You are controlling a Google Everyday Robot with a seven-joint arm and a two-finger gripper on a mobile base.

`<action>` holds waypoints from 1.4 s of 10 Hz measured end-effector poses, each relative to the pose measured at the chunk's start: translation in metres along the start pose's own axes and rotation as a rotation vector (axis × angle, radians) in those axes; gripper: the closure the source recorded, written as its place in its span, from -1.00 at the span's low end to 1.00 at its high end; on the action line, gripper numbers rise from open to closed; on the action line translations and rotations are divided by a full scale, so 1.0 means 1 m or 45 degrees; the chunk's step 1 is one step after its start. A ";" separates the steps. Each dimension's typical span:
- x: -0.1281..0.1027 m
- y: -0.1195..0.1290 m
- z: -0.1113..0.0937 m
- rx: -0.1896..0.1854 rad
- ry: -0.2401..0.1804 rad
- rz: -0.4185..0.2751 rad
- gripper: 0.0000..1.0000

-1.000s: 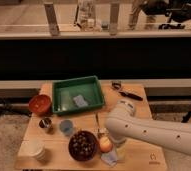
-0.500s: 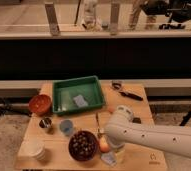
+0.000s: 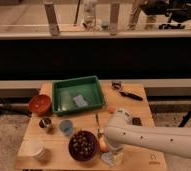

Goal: Place towel in metal cup

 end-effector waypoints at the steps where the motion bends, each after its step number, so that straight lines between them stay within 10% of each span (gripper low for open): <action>1: 0.000 0.000 0.002 0.000 -0.001 0.001 -0.60; 7: -0.003 -0.002 0.016 -0.003 -0.005 0.000 -0.52; 10: -0.004 -0.002 0.019 -0.001 -0.012 -0.001 0.10; 14: -0.003 0.000 0.013 0.000 -0.005 -0.002 0.35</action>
